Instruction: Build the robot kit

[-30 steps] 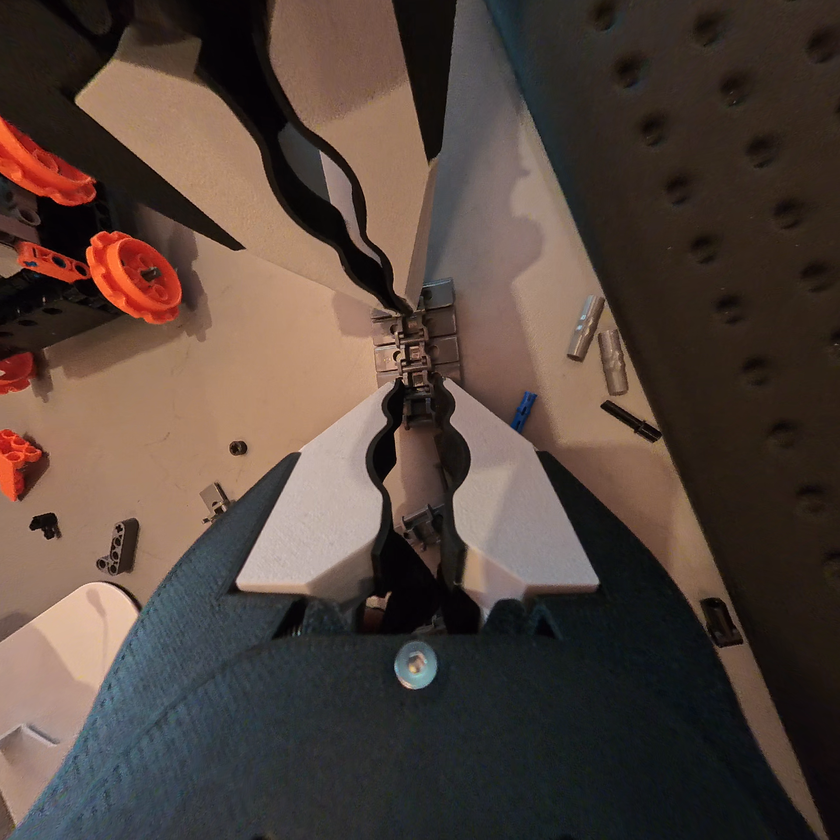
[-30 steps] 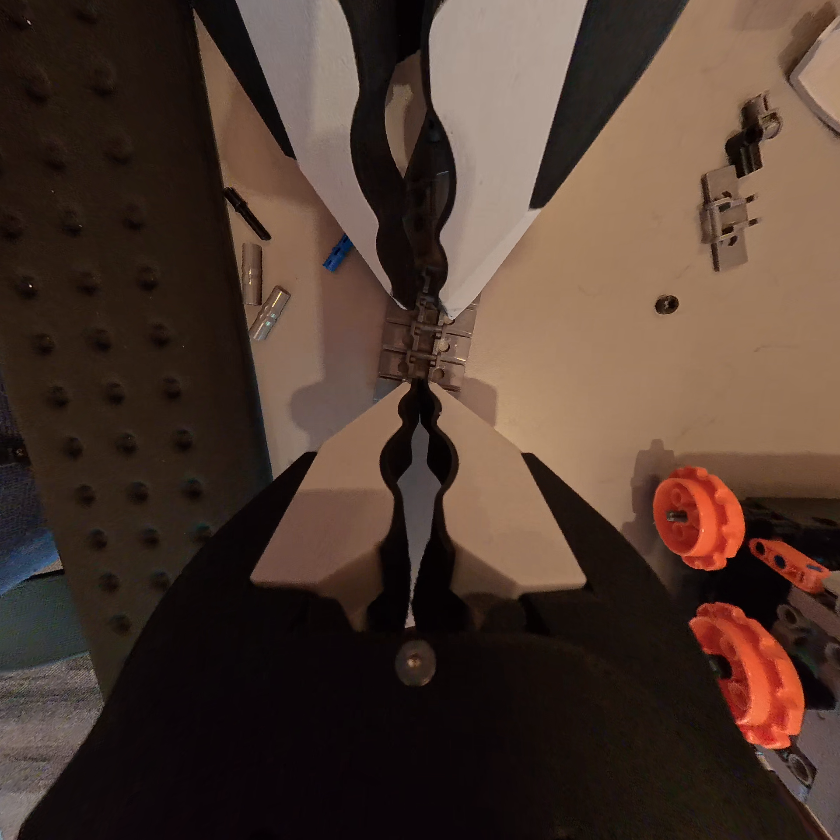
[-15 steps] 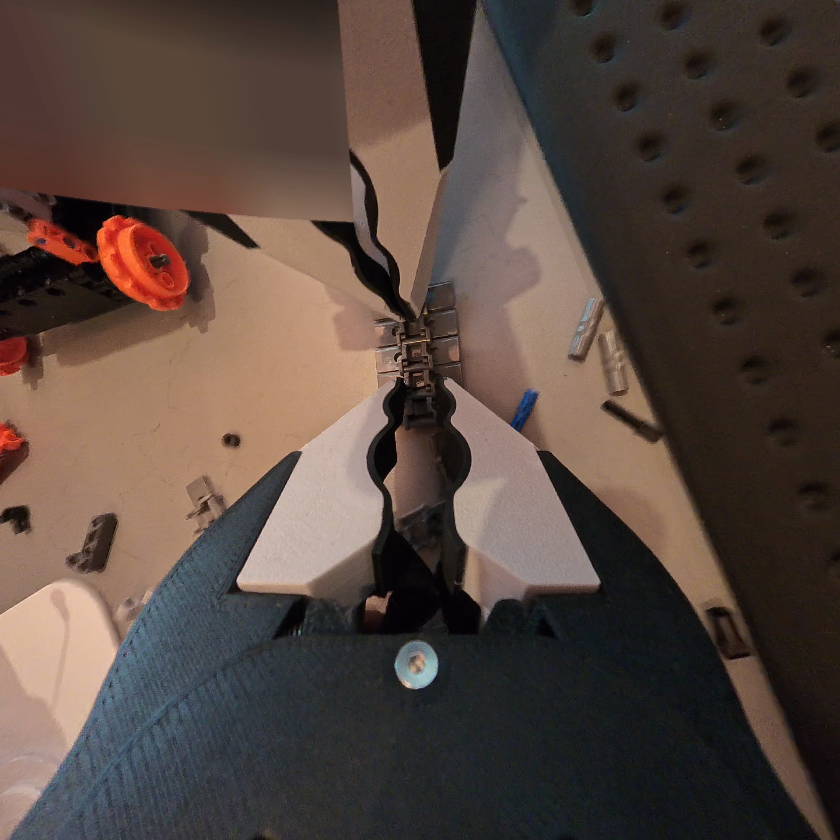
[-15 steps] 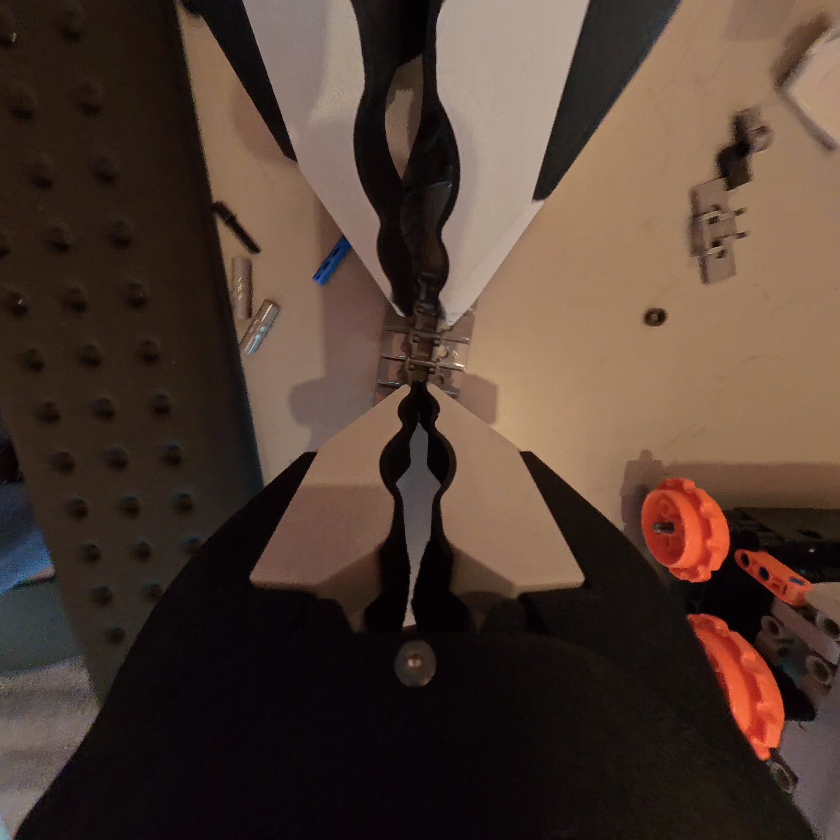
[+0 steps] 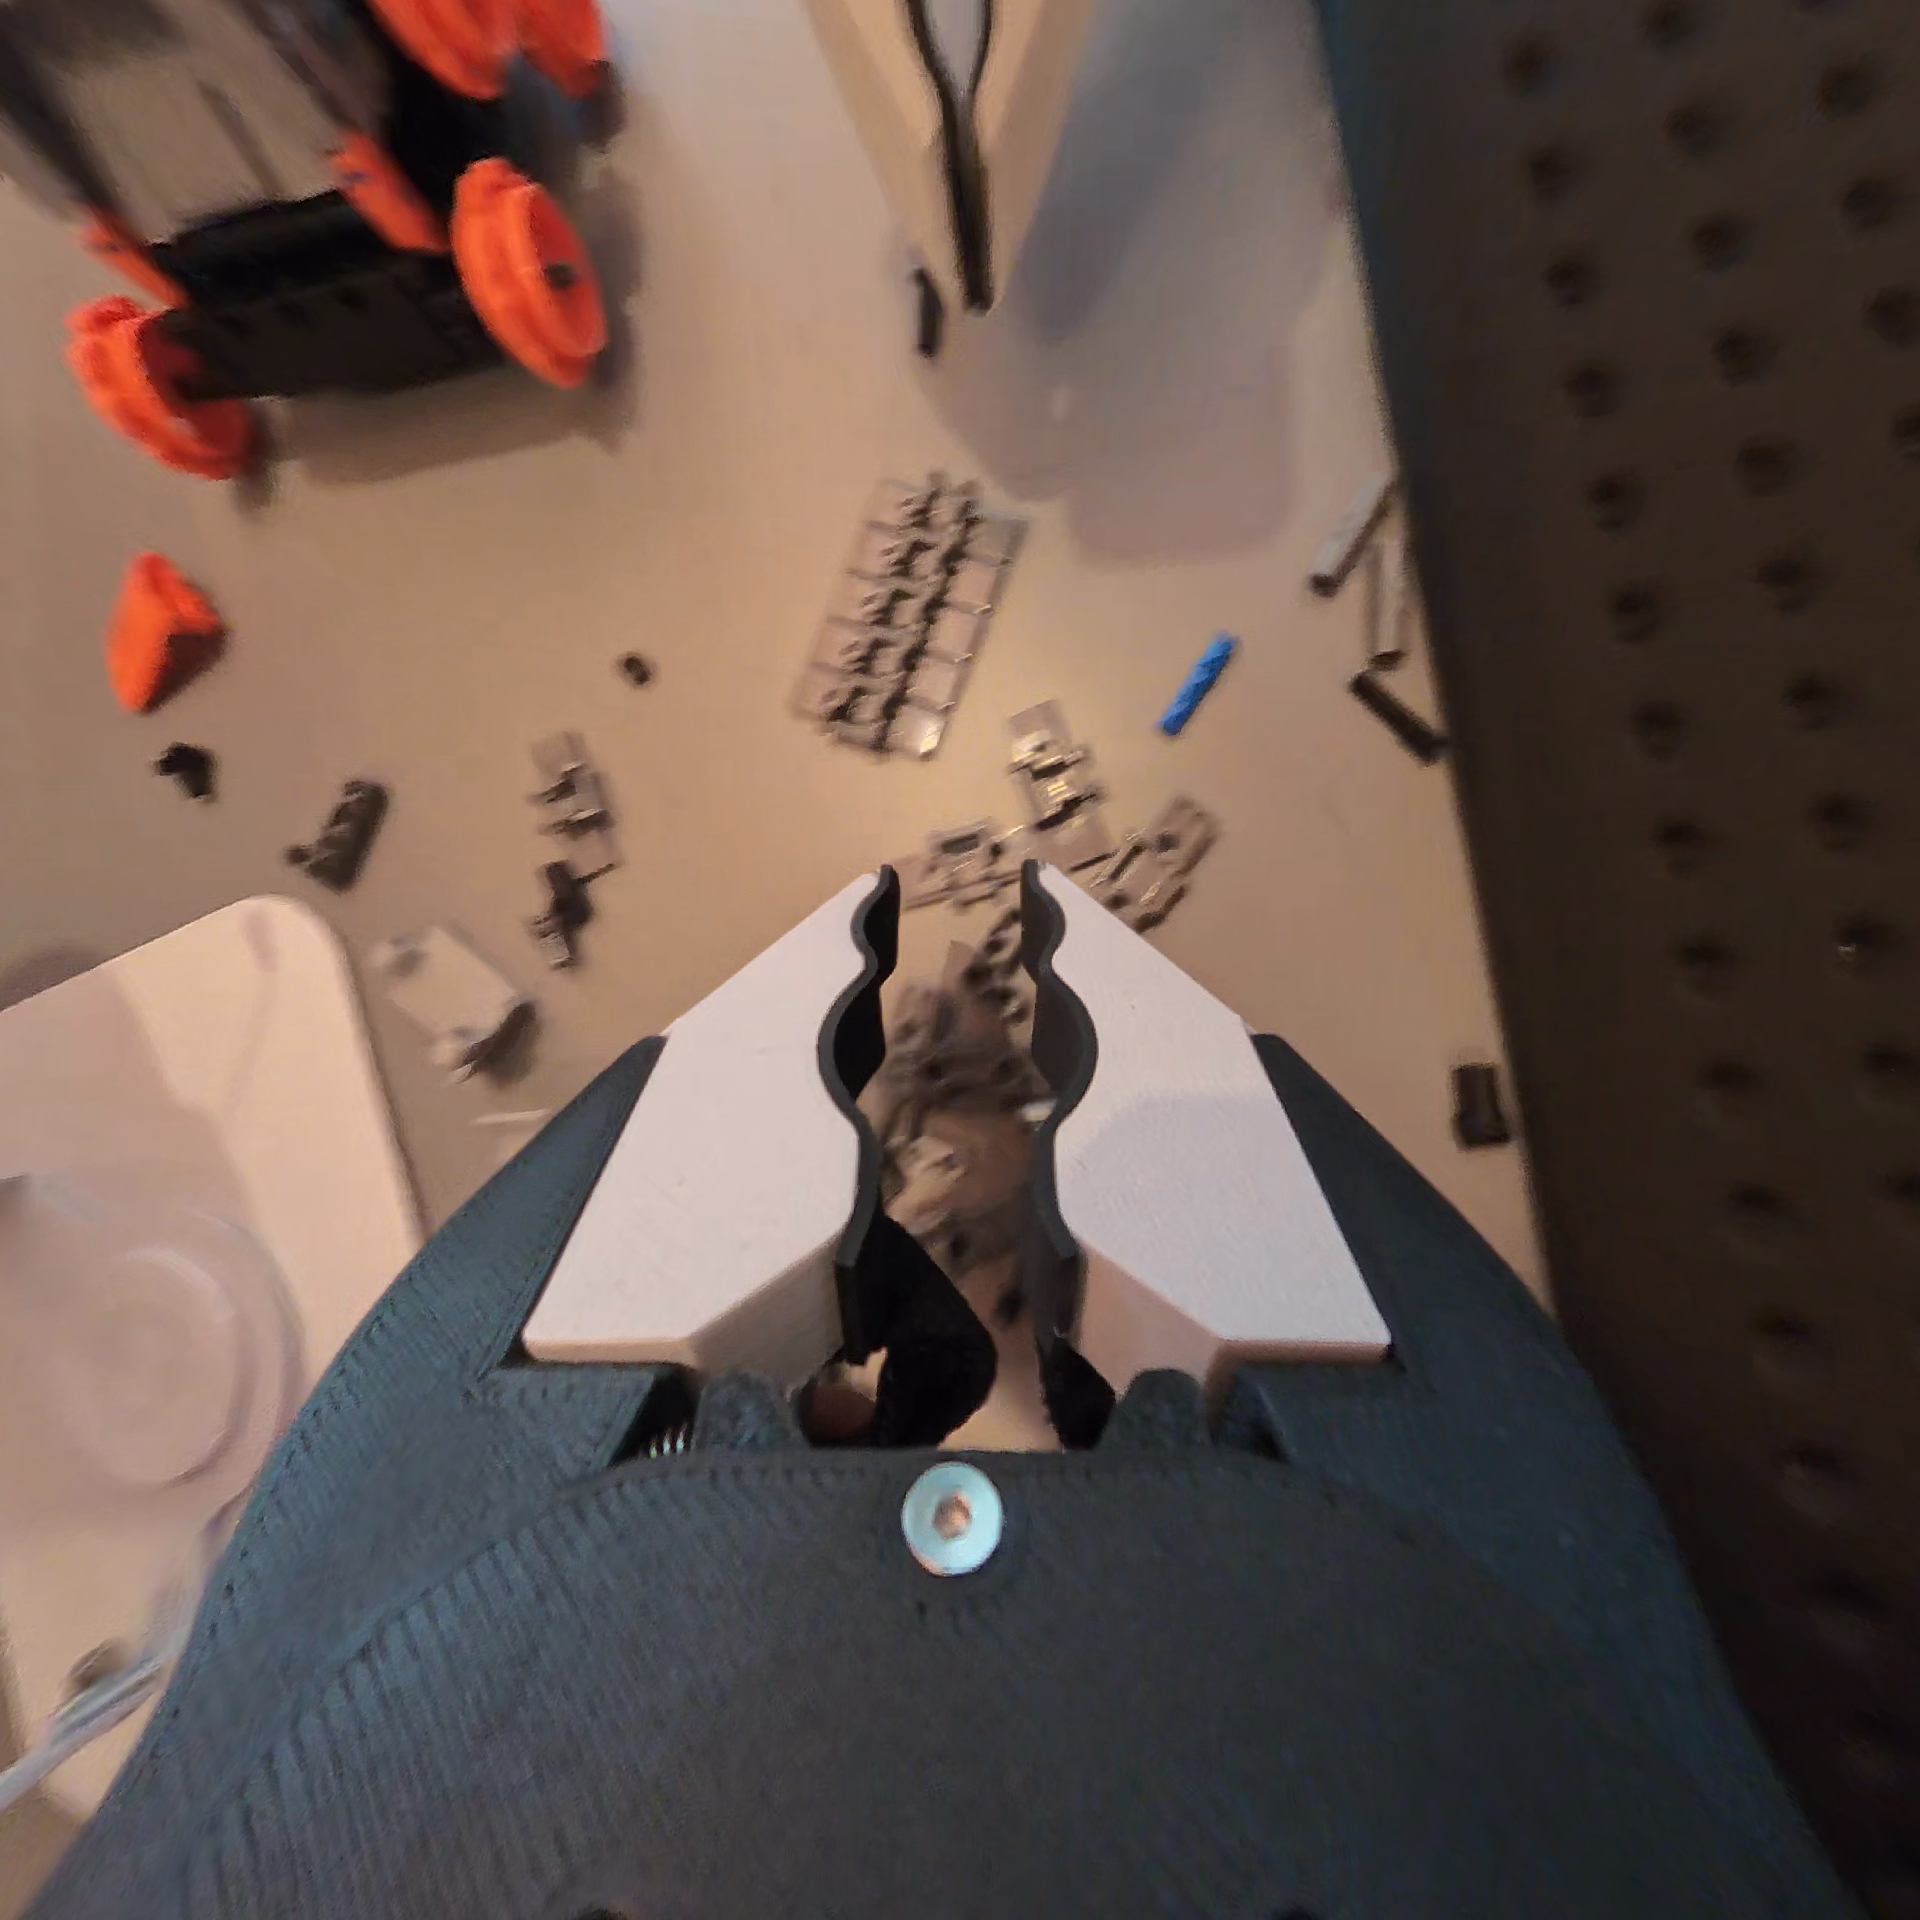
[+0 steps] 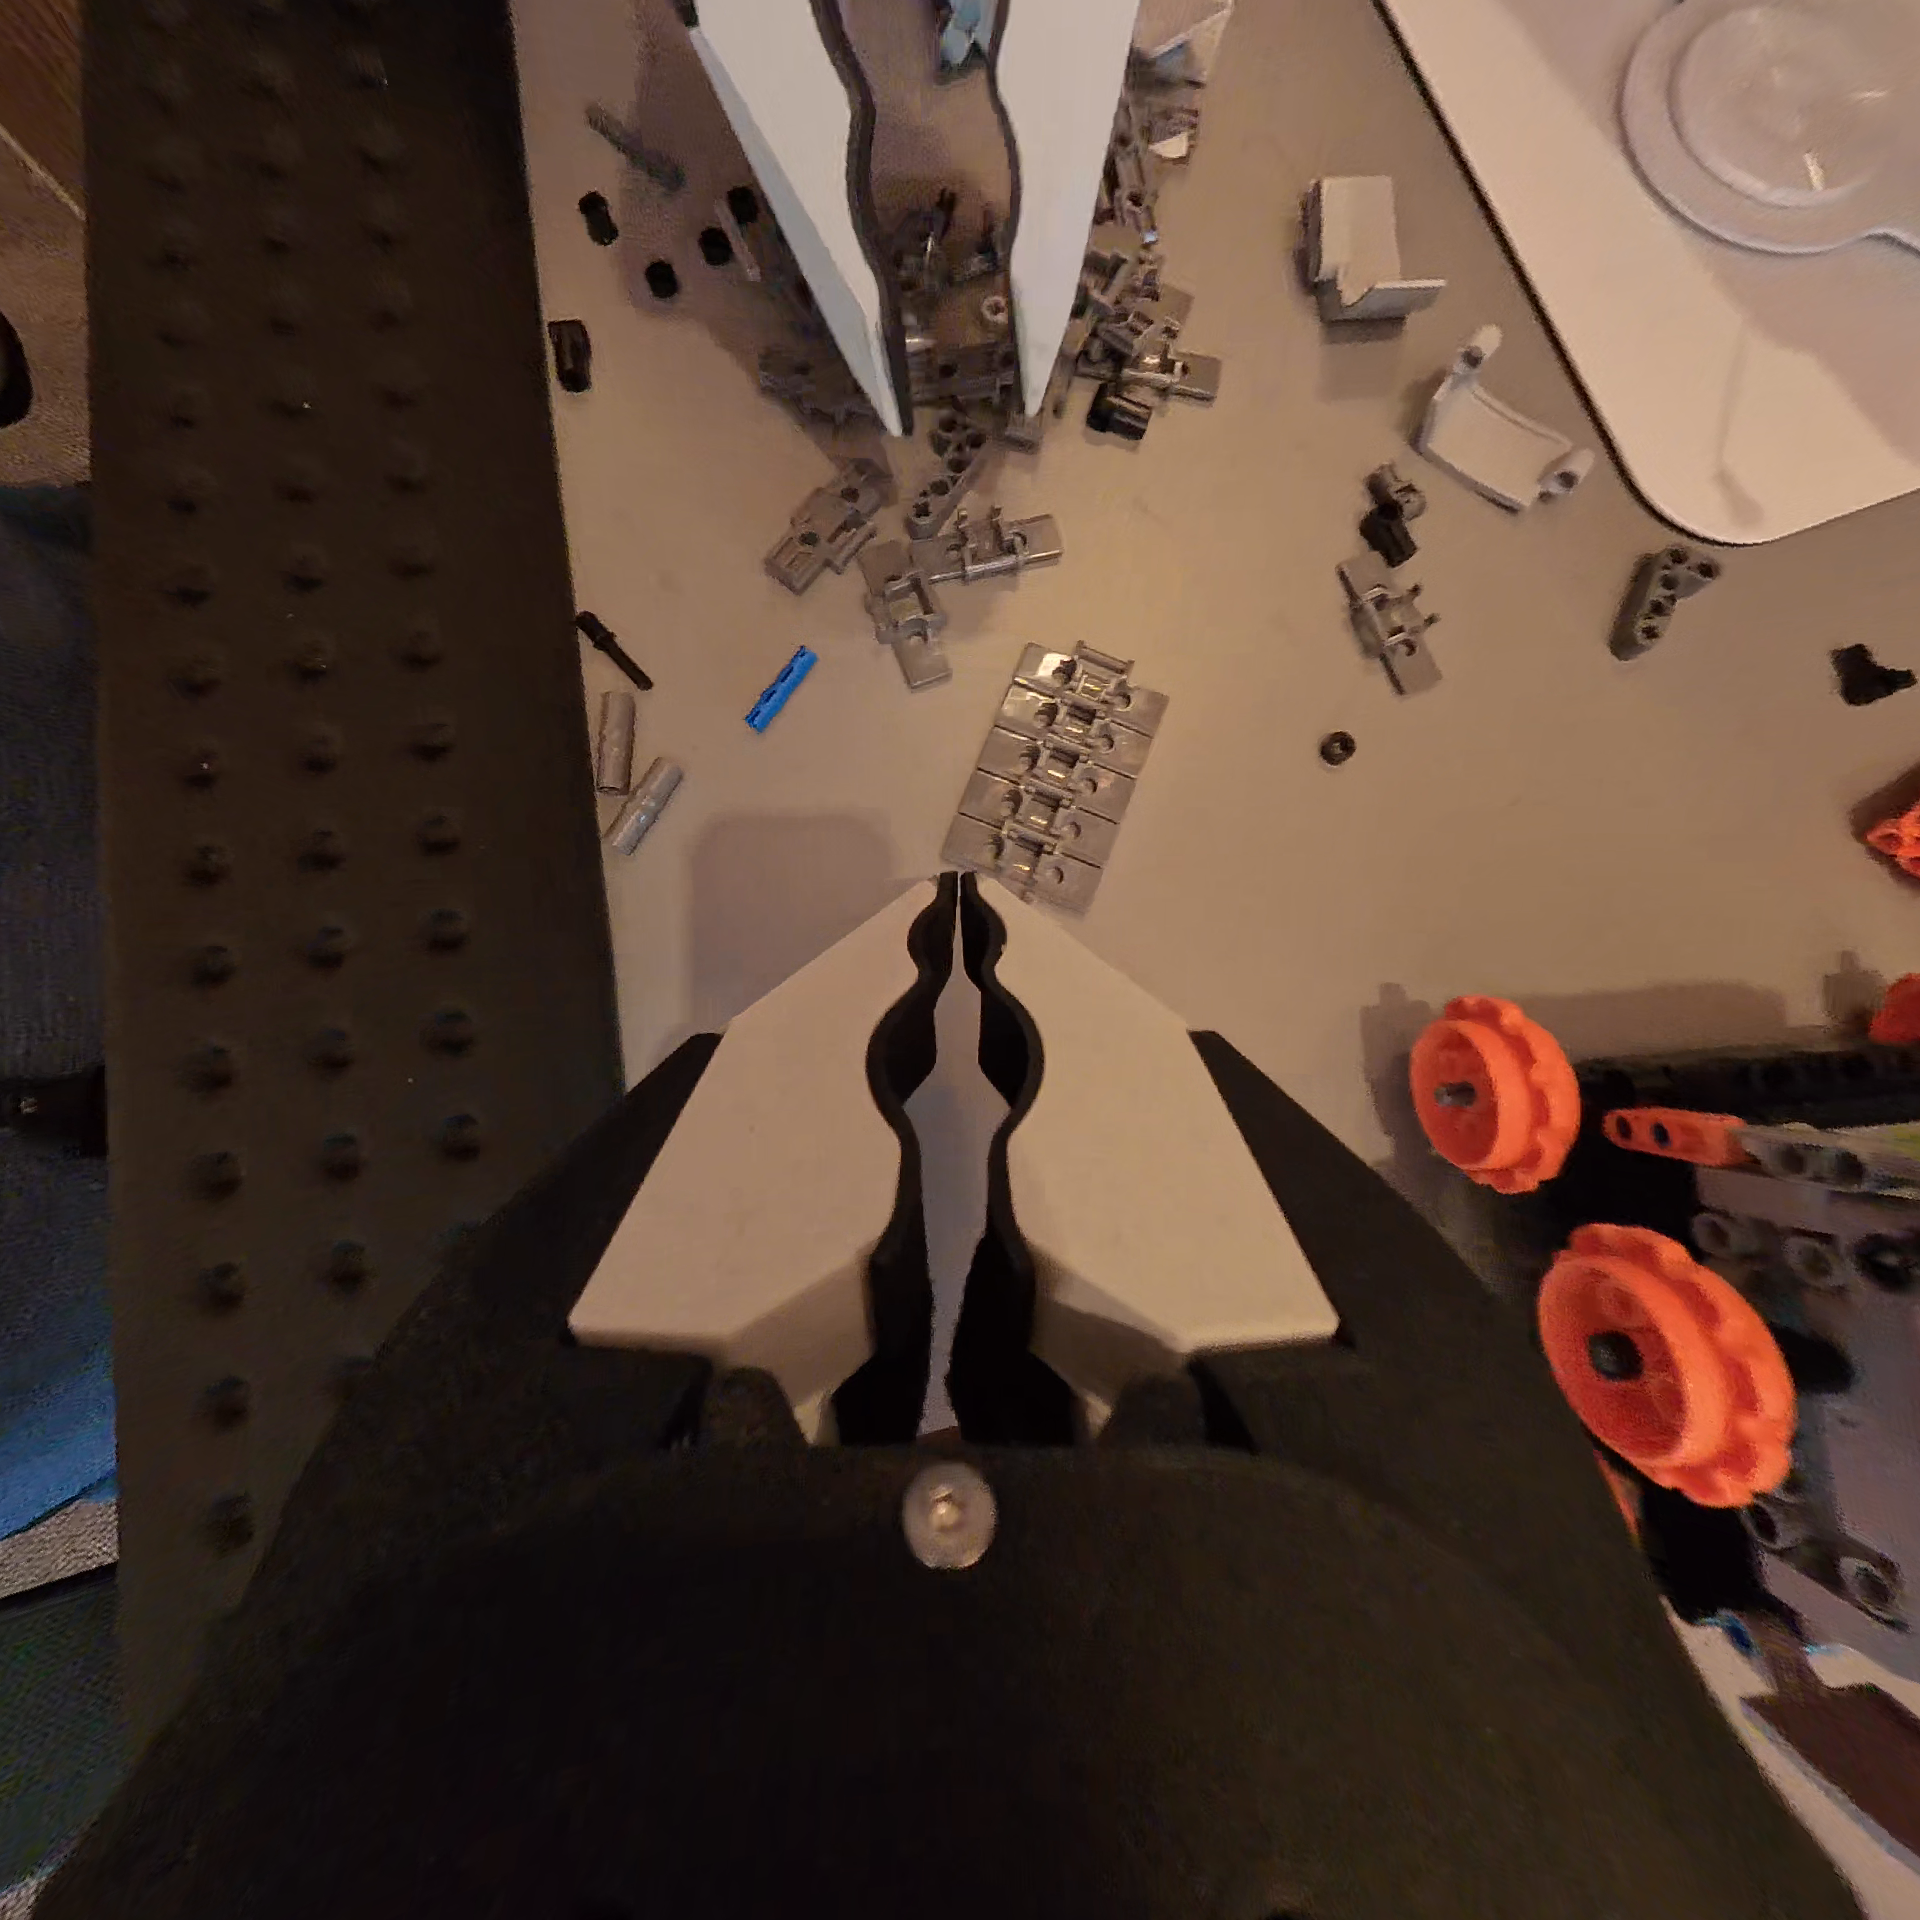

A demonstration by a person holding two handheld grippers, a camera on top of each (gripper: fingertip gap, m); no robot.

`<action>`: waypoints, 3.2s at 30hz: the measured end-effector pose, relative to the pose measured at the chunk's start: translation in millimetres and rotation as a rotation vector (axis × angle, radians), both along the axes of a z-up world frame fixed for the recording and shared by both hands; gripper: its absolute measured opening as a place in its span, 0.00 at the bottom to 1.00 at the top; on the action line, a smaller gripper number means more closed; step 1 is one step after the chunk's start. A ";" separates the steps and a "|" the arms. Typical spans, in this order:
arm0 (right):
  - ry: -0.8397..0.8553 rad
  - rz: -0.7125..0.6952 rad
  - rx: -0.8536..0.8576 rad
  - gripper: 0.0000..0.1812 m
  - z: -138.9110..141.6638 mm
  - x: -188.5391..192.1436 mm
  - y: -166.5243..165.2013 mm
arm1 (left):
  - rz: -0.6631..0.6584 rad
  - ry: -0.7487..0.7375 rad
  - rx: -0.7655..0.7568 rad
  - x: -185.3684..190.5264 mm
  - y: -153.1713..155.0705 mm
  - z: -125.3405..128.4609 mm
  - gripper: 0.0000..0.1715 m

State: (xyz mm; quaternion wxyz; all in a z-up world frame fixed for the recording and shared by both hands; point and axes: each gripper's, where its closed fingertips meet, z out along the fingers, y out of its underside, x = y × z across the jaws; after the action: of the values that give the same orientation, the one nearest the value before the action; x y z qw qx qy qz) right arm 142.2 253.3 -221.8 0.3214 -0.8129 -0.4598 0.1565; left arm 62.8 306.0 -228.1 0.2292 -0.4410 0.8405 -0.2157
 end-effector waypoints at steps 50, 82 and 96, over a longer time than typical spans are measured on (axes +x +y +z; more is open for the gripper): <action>-0.026 -0.275 0.042 0.05 -31.9 15.5 -10.4 | 0.237 -0.018 0.062 63.9 -13.8 -26.3 0.16; -0.093 -0.124 -0.007 0.09 -34.0 11.2 14.1 | 0.111 -0.045 0.121 68.7 -21.5 -28.8 0.10; -0.068 -0.075 0.015 0.00 -30.9 2.9 20.3 | 0.088 -0.053 0.109 68.9 -24.3 -29.3 0.10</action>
State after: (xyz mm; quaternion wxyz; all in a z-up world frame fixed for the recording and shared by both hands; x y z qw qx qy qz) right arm 145.1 273.6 -252.7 0.3170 -0.8321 -0.4408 0.1131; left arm 131.7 281.7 -257.4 0.2841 -0.4585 0.8246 -0.1708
